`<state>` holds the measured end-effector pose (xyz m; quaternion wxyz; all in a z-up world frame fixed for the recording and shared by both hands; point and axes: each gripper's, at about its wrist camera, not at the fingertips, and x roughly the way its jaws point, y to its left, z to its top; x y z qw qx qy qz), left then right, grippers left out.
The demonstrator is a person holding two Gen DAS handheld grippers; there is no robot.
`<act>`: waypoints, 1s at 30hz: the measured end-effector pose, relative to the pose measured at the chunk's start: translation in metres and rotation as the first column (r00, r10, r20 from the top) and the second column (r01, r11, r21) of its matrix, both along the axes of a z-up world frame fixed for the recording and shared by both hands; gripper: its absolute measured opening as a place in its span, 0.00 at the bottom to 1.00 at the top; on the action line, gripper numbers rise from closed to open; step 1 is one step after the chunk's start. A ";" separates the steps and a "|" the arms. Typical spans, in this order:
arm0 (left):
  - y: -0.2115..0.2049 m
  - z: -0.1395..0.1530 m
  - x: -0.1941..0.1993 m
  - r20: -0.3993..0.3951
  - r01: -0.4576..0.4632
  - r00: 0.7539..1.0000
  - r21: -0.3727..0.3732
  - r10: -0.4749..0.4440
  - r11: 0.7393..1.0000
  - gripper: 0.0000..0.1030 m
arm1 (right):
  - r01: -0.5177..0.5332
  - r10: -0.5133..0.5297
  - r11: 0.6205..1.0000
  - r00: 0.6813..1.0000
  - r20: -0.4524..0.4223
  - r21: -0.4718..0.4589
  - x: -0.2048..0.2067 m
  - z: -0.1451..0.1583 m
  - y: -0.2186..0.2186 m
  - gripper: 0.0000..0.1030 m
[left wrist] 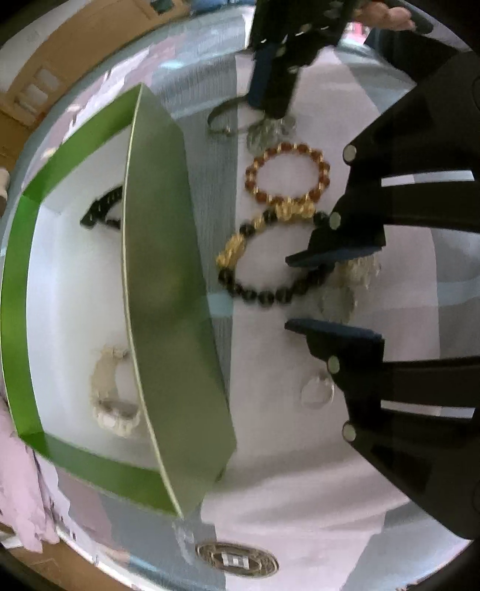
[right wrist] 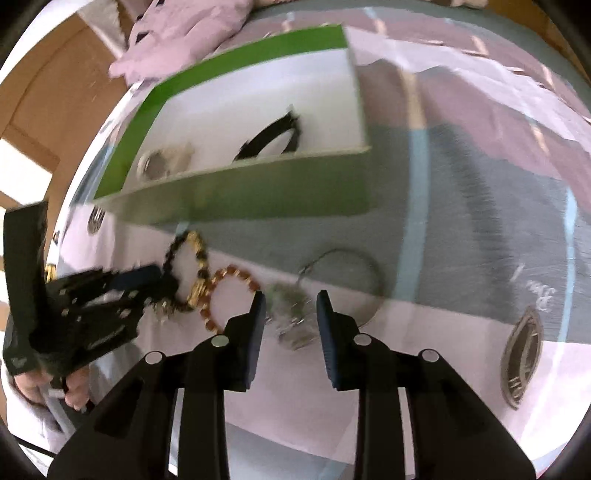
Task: Organize jewelry
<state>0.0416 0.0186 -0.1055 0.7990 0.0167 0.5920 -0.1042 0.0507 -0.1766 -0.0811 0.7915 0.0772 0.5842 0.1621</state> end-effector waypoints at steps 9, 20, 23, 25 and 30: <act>0.031 0.006 0.009 -0.016 -0.124 0.992 0.064 0.126 0.990 0.27 | -0.115 0.116 0.993 0.992 -0.045 0.036 -0.012 -0.010 0.028 0.28; 0.029 0.009 0.015 -0.011 -0.127 0.992 0.061 0.128 0.990 0.37 | -0.254 0.251 0.964 0.967 -0.052 -0.077 -0.026 -0.019 0.058 0.07; 0.033 0.008 0.013 -0.008 -0.131 0.991 0.056 0.132 0.990 0.39 | -0.290 0.290 0.957 0.957 0.007 0.007 -0.034 0.005 0.049 0.07; 0.034 0.006 0.013 -0.011 -0.131 0.991 0.056 0.131 0.990 0.40 | -0.270 0.268 0.962 0.962 0.043 0.043 -0.032 0.018 0.038 0.07; 0.036 0.004 0.015 -0.015 -0.126 0.992 0.035 0.127 0.991 0.44 | -0.191 0.190 0.979 0.982 0.019 0.070 -0.019 0.016 0.018 0.15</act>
